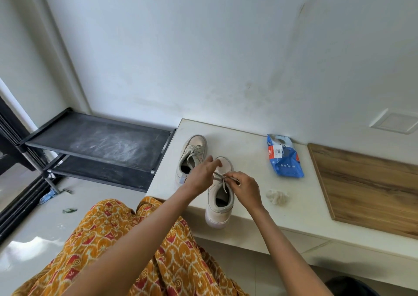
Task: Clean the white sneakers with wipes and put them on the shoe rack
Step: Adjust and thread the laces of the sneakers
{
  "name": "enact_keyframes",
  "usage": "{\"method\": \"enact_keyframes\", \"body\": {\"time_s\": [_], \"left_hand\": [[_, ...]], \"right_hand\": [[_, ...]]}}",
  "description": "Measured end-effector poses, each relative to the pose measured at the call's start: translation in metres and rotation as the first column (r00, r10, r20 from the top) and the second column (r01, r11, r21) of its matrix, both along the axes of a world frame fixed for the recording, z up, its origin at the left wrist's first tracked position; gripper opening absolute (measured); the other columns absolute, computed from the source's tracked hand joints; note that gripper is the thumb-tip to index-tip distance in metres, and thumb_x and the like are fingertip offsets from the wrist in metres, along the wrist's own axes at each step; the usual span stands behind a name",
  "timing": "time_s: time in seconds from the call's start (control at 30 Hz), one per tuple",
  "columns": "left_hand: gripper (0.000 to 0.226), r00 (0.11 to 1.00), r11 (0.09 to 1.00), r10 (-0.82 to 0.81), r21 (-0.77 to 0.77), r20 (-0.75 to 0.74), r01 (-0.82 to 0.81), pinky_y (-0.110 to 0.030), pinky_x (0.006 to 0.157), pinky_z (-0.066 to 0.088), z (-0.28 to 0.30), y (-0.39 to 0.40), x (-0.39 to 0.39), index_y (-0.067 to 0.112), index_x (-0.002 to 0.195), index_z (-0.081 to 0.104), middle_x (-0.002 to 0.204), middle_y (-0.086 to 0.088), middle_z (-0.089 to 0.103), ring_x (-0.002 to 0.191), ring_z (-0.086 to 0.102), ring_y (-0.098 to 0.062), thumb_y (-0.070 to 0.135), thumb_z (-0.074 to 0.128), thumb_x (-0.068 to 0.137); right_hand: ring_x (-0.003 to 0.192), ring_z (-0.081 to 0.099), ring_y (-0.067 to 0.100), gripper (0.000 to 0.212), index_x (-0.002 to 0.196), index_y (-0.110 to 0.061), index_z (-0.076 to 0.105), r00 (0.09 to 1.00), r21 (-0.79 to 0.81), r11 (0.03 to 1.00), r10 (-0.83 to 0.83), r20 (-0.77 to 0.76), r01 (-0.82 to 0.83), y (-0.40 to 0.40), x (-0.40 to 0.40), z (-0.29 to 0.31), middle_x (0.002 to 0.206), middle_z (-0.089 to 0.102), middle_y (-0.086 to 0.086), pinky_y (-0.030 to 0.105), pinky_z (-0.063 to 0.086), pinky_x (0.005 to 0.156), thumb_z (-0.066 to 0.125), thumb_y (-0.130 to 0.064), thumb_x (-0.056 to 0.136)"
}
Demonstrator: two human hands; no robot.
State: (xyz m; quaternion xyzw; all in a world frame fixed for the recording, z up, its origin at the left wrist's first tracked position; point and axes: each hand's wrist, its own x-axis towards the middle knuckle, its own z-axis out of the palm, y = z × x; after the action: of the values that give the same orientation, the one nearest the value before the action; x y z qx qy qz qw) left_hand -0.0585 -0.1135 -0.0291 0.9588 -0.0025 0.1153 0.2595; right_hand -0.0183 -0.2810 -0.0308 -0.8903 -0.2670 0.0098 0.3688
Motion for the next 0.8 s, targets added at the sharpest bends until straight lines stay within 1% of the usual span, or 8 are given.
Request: {"method": "enact_keyframes", "body": {"time_s": [0.1, 0.2, 0.33, 0.47, 0.57, 0.63, 0.7, 0.8], "left_hand": [[0.028, 0.988, 0.988, 0.153, -0.007, 0.025, -0.153, -0.037, 0.053, 0.043, -0.007, -0.006, 0.000, 0.006, 0.115, 0.053, 0.105, -0.013, 0.052, 0.074, 0.058, -0.034, 0.001, 0.053, 0.087], [0.023, 0.979, 0.965, 0.197, -0.163, -0.062, -0.204, -0.035, 0.066, 0.045, -0.018, -0.007, -0.005, 0.006, 0.110, 0.055, 0.100, -0.013, 0.062, 0.086, 0.060, -0.029, 0.007, 0.056, 0.087], [0.024, 0.989, 0.938, 0.021, -0.339, -0.148, -0.070, -0.032, 0.080, 0.047, -0.016, -0.001, -0.010, 0.009, 0.108, 0.056, 0.103, -0.007, 0.060, 0.095, 0.056, -0.020, 0.008, 0.058, 0.084], [0.021, 0.952, 0.742, -0.094, -0.658, -0.290, -0.127, -0.027, 0.077, 0.050, 0.000, 0.002, -0.010, 0.007, 0.105, 0.061, 0.092, -0.009, 0.062, 0.081, 0.058, -0.014, 0.002, 0.053, 0.086], [0.020, 0.935, 0.686, -0.121, -0.709, -0.335, -0.165, -0.019, 0.068, 0.048, 0.006, 0.002, -0.008, 0.004, 0.102, 0.065, 0.081, -0.003, 0.062, 0.072, 0.057, -0.010, 0.003, 0.049, 0.090], [0.019, 0.939, 0.696, -0.087, -0.695, -0.332, -0.180, -0.017, 0.063, 0.047, 0.007, -0.001, -0.008, 0.002, 0.099, 0.067, 0.077, -0.002, 0.062, 0.067, 0.056, -0.009, 0.015, 0.053, 0.094], [0.023, 0.950, 0.733, -0.046, -0.657, -0.309, -0.178, -0.019, 0.063, 0.048, 0.005, -0.004, -0.008, 0.001, 0.095, 0.068, 0.075, -0.004, 0.062, 0.065, 0.057, -0.009, 0.022, 0.061, 0.091], [0.018, 0.957, 0.736, 0.005, -0.647, -0.291, -0.201, -0.024, 0.063, 0.049, 0.001, -0.010, -0.006, 0.005, 0.089, 0.069, 0.071, -0.003, 0.064, 0.063, 0.058, -0.010, 0.023, 0.067, 0.086]], "right_hand": [[0.093, 0.065, 0.016, 0.018, 0.104, -0.023, 0.071, 1.000, 0.019, 1.000, -0.017, -0.016, 0.017, 0.000, 0.000, -0.002, 0.104, 0.070, -0.003, 0.029, 0.051, 0.077, 0.063, -0.026, 0.088], [0.092, 0.065, 0.013, 0.016, 0.101, -0.024, 0.072, 0.999, 0.044, 0.999, -0.028, -0.026, 0.029, 0.000, 0.000, -0.004, 0.103, 0.070, -0.005, 0.028, 0.051, 0.076, 0.064, -0.027, 0.087], [0.092, 0.064, 0.012, 0.015, 0.100, -0.026, 0.071, 0.999, 0.059, 0.998, -0.026, -0.030, 0.027, 0.000, 0.000, -0.008, 0.103, 0.070, -0.007, 0.028, 0.053, 0.076, 0.065, -0.026, 0.087], [0.089, 0.061, 0.009, 0.028, 0.108, -0.030, 0.064, 0.992, 0.073, 0.997, -0.008, -0.127, 0.018, -0.001, 0.000, 0.000, 0.104, 0.061, -0.012, 0.026, 0.051, 0.075, 0.068, -0.039, 0.082], [0.080, 0.060, 0.012, 0.030, 0.093, -0.032, 0.061, 0.932, 0.283, 0.924, -0.160, -0.326, 0.258, -0.003, 0.000, 0.012, 0.099, 0.060, -0.009, 0.032, 0.052, 0.072, 0.053, -0.059, 0.084], [0.070, 0.058, 0.015, 0.035, 0.082, -0.022, 0.060, 0.863, 0.388, 0.813, -0.249, -0.440, 0.433, -0.006, 0.003, 0.019, 0.087, 0.063, 0.001, 0.033, 0.052, 0.064, 0.043, -0.051, 0.094], [0.068, 0.058, 0.018, 0.035, 0.075, -0.015, 0.061, 0.851, 0.295, 0.857, -0.262, -0.455, 0.422, -0.009, 0.007, 0.022, 0.079, 0.063, 0.007, 0.032, 0.053, 0.064, 0.046, -0.039, 0.097], [0.077, 0.063, 0.021, 0.034, 0.081, -0.010, 0.066, 0.849, 0.077, 0.972, -0.155, -0.506, 0.224, -0.008, 0.008, 0.015, 0.080, 0.068, 0.007, 0.037, 0.054, 0.076, 0.058, -0.042, 0.089]]}}
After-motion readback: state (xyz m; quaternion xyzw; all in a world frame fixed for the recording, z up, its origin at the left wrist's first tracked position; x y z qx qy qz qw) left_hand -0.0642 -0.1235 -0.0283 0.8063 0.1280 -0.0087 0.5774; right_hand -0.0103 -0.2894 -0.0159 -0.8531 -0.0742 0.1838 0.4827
